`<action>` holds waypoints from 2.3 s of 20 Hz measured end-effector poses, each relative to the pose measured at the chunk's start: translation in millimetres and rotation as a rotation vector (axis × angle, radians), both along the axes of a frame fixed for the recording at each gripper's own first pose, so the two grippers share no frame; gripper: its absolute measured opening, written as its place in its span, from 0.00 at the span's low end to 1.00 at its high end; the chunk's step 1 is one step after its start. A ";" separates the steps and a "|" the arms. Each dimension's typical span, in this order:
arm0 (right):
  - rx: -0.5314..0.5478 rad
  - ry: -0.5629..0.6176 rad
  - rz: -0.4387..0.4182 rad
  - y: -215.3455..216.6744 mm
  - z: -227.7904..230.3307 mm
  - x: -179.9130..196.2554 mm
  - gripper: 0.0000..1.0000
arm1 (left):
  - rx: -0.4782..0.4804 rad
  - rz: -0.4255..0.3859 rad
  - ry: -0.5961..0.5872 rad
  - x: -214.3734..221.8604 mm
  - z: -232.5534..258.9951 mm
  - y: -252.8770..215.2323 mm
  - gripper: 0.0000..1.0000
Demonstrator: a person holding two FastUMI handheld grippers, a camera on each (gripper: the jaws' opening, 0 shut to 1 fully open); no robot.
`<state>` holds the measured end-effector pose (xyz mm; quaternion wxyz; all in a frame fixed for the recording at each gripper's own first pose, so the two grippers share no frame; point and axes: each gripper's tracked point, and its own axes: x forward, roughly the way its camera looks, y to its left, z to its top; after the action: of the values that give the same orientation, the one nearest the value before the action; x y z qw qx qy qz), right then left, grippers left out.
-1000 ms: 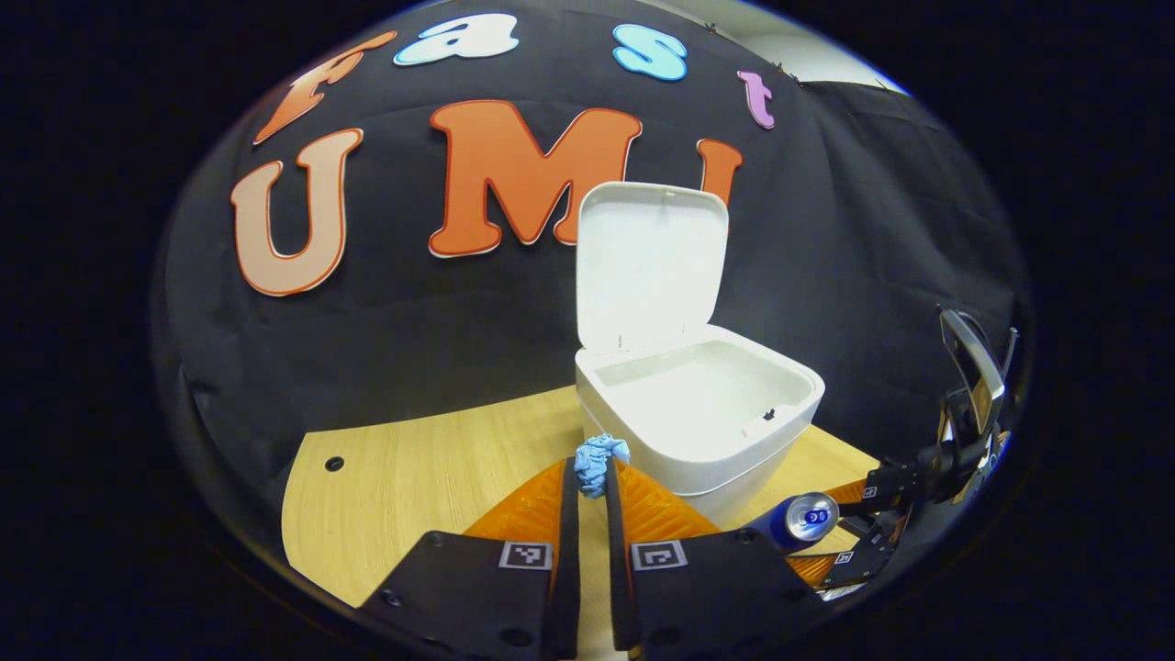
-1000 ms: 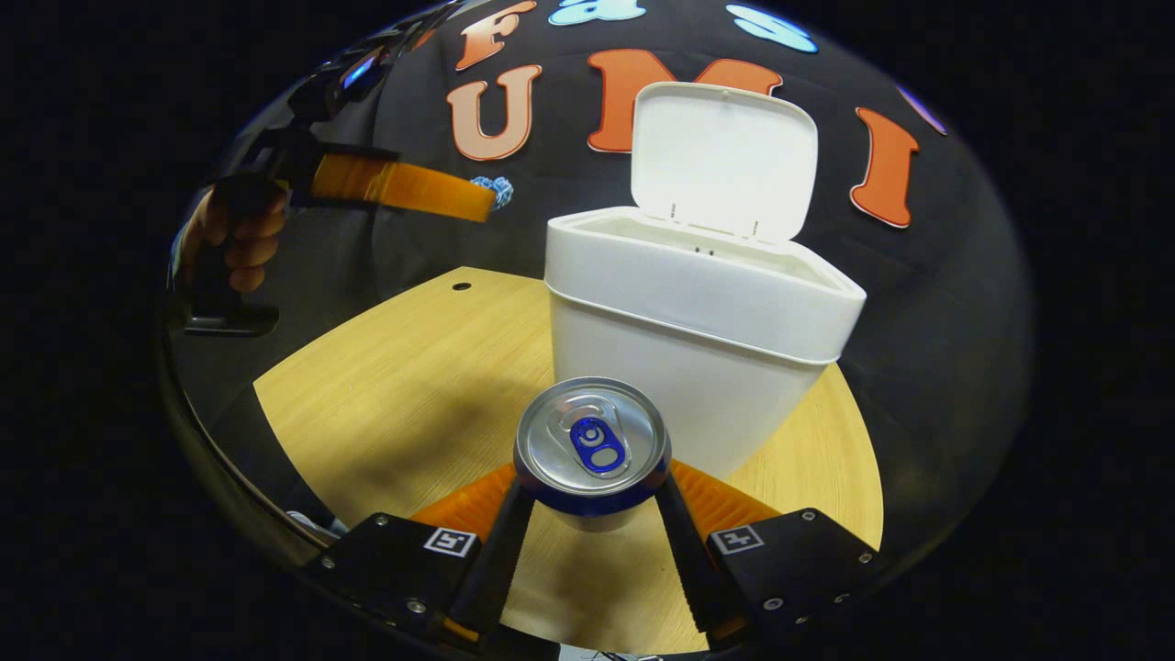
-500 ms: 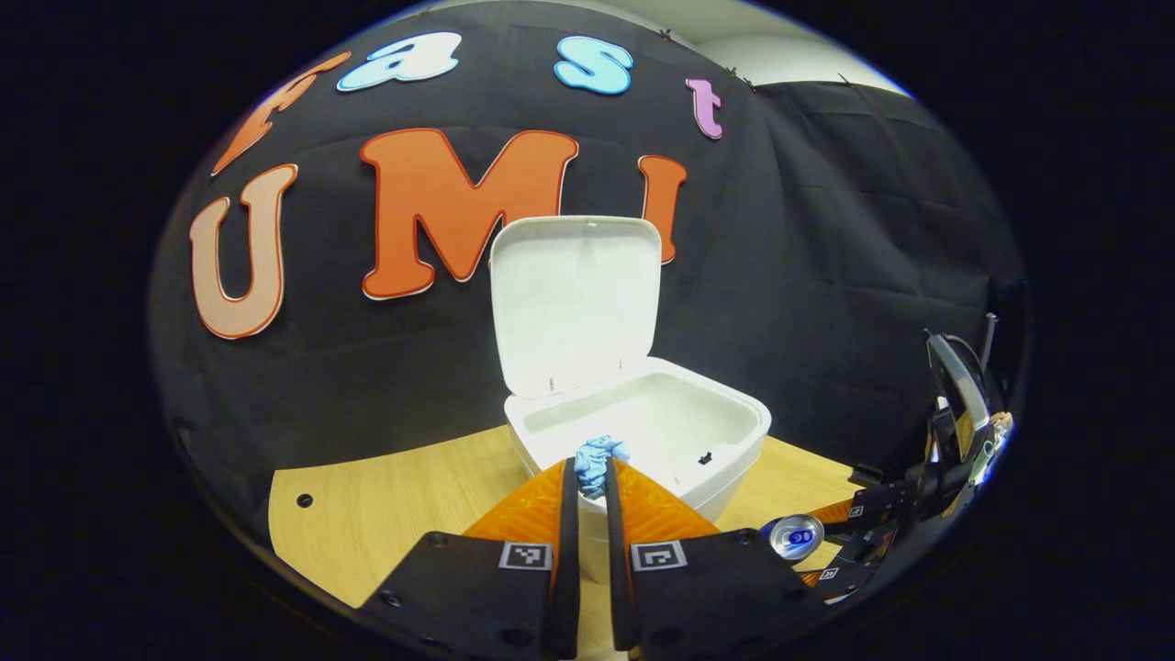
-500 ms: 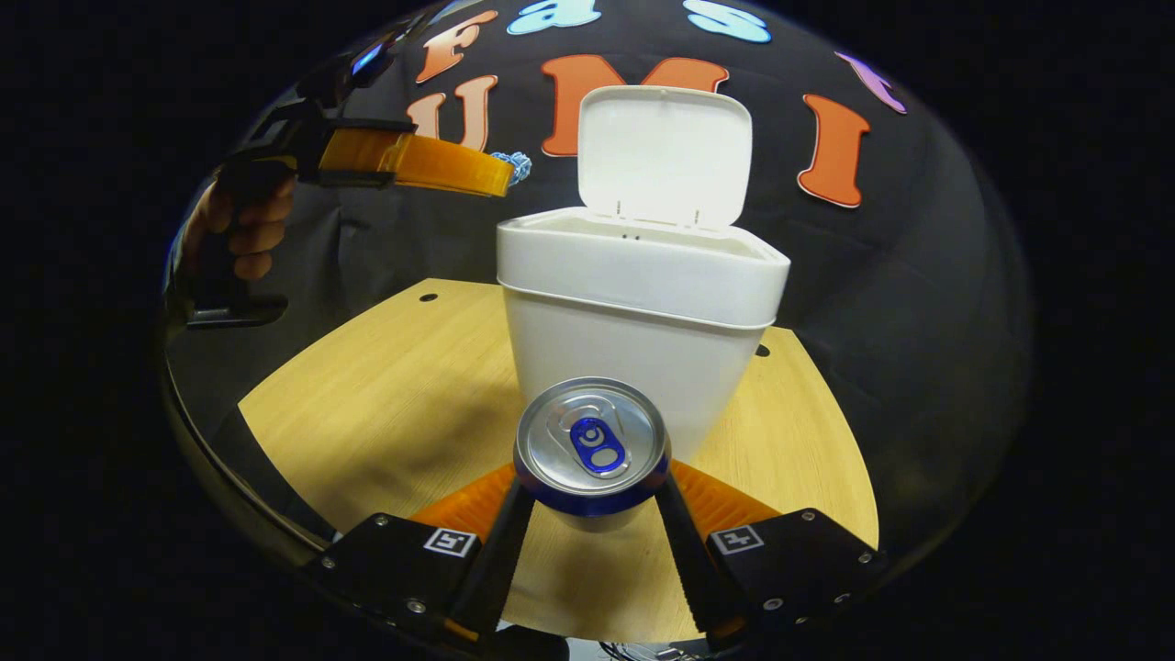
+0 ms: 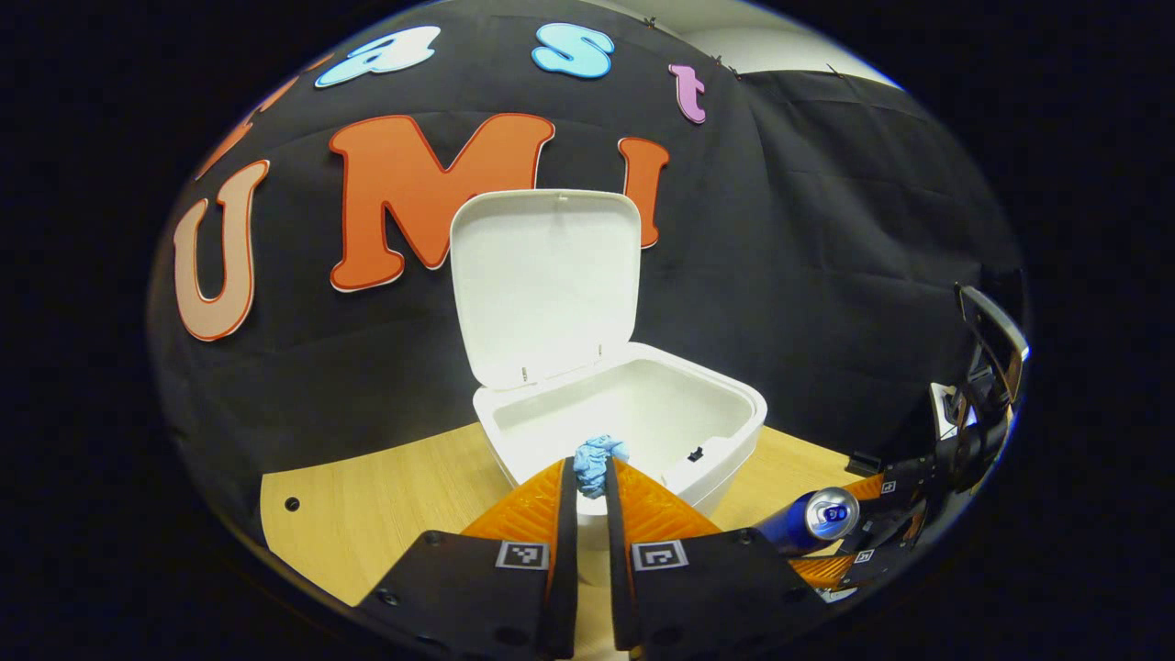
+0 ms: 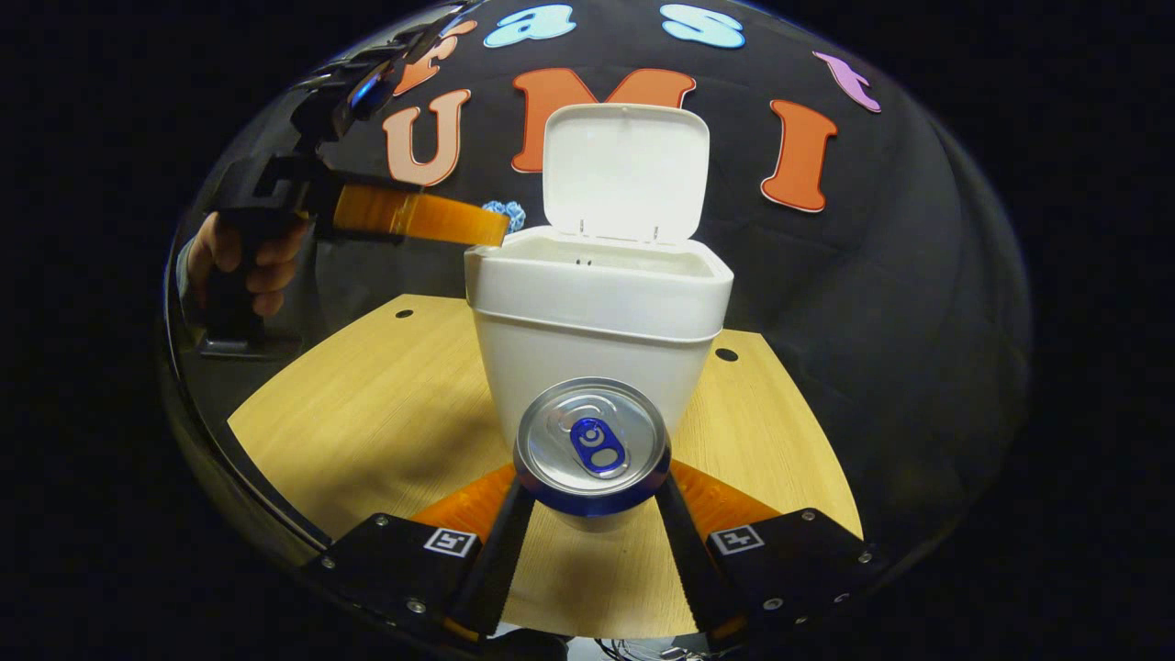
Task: Press the lid of the desktop garbage bin to open it, pick up the crumpled paper on the desktop and throw it into the bin, then pick up the pop can on the desktop and drop it into the bin, and finally close the garbage bin lid.
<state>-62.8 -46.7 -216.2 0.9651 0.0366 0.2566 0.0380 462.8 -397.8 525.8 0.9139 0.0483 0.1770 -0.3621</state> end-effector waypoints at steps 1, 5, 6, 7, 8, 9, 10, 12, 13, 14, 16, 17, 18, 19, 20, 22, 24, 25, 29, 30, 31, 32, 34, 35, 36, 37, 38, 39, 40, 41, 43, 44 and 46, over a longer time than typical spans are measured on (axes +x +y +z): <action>0.000 -0.011 -0.002 -2.1 5.9 1.6 0.77 | -0.004 -0.001 0.008 0.6 -0.5 -0.7 0.21; -0.007 -0.080 -0.006 -9.4 41.9 10.0 0.77 | -0.008 -0.005 -0.004 -0.2 -1.0 0.6 0.22; -0.014 -0.102 -0.003 -12.7 53.5 13.2 0.77 | -0.010 -0.005 -0.006 -4.1 0.0 2.2 0.24; -0.022 -0.119 0.000 -15.1 63.8 14.3 0.78 | -0.015 -0.004 -0.007 -6.1 0.8 3.8 0.27; -0.030 -0.137 0.004 -17.8 74.9 16.5 0.77 | -0.015 -0.001 -0.007 -5.1 -0.4 4.6 0.34; -0.037 -0.162 0.007 -20.2 86.5 19.9 0.77 | -0.021 0.006 -0.012 -4.8 2.8 7.4 0.36; -0.042 -0.182 0.010 -23.3 97.6 22.1 0.77 | -0.022 0.008 -0.008 -6.0 1.0 7.8 0.39; -0.045 -0.219 0.010 -30.0 118.5 28.6 0.77 | -0.024 0.019 -0.010 -6.9 1.9 13.3 0.48; -0.045 -0.234 0.011 -31.7 125.2 32.4 0.77 | -0.022 0.026 -0.012 -7.5 3.0 16.8 0.54; -0.050 -0.244 0.011 -35.1 132.0 37.2 0.77 | -0.017 0.035 -0.014 -7.6 1.9 20.5 0.63; -0.069 -0.271 0.018 -39.6 145.4 40.1 0.77 | -0.011 0.050 -0.027 -10.2 4.0 30.6 0.85; -0.077 -0.284 0.024 -42.2 152.7 43.2 0.77 | -0.007 0.058 -0.035 -12.3 5.8 35.3 0.85; -0.080 -0.293 0.032 -42.4 158.2 46.6 0.77 | -0.002 0.068 -0.047 -13.4 6.9 40.4 0.91; -0.081 -0.303 0.037 -43.1 162.7 51.5 0.77 | 0.005 0.080 -0.061 -13.9 9.2 45.1 0.94; -0.079 -0.312 0.042 -44.8 166.4 56.1 0.77 | 0.010 0.093 -0.075 -14.7 11.2 49.9 0.94; -0.071 -0.329 0.051 -46.7 174.1 65.0 0.77 | 0.018 0.118 -0.097 -16.2 17.2 59.4 0.94; -0.067 -0.339 0.059 -46.2 177.2 75.6 0.77 | 0.021 0.144 -0.121 -16.1 22.4 69.3 0.94; -0.072 -0.342 0.063 -45.4 177.1 80.2 0.77 | 0.021 0.159 -0.132 -15.4 25.3 75.4 0.95; -0.079 -0.336 0.079 -46.8 171.7 100.2 0.77 | 0.031 0.238 -0.159 -11.0 33.6 101.3 0.97; -0.077 -0.323 0.081 -47.5 166.8 106.3 0.77 | 0.035 0.258 -0.161 -10.6 32.4 107.5 0.98; -0.079 -0.308 0.082 -47.4 159.6 109.5 0.77 | 0.037 0.276 -0.160 -8.9 31.9 113.2 0.92; -0.083 -0.292 0.081 -47.6 153.3 113.4 0.77 | 0.037 0.290 -0.158 -11.4 33.0 120.0 0.92; -0.087 -0.262 0.080 -46.4 142.4 118.5 0.77 | 0.037 0.315 -0.151 -11.2 30.6 125.7 0.98; -0.089 -0.250 0.081 -46.3 137.9 120.1 0.77 | 0.038 0.327 -0.148 -12.0 29.7 130.1 0.98; -0.091 -0.237 0.081 -47.0 132.3 122.2 0.77 | 0.038 0.337 -0.144 -12.1 29.0 133.6 0.98; -0.093 -0.222 0.080 -47.7 126.7 122.5 0.77 | 0.039 0.346 -0.138 -12.8 26.2 135.7 0.98; -0.096 -0.209 0.077 -49.4 121.3 124.3 0.77 | 0.043 0.355 -0.133 -13.4 24.6 138.4 0.98; -0.097 -0.194 0.074 -50.8 116.6 125.3 0.77 | 0.045 0.363 -0.130 -14.1 23.5 140.1 0.98; -0.095 -0.179 0.072 -51.7 112.3 126.0 0.77 | 0.047 0.369 -0.129 -15.4 21.8 142.8 0.98; -0.090 -0.168 0.073 -52.5 109.4 126.8 0.77 | 0.050 0.376 -0.129 -16.2 20.8 147.1 0.98; -0.074 -0.136 0.077 -51.8 100.6 126.5 0.77 | 0.052 0.391 -0.123 -22.0 18.8 156.5 0.98; -0.073 -0.123 0.077 -52.2 97.7 127.7 0.77 | 0.051 0.397 -0.118 -23.2 18.1 158.7 0.98; -0.075 -0.098 0.078 -52.6 91.8 129.4 0.77 | 0.047 0.411 -0.106 -25.5 15.2 164.7 0.98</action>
<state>66.7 -99.3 -124.5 0.9750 -0.0115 0.2114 0.0676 437.4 -233.1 541.0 0.9752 0.0515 0.1430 -0.1610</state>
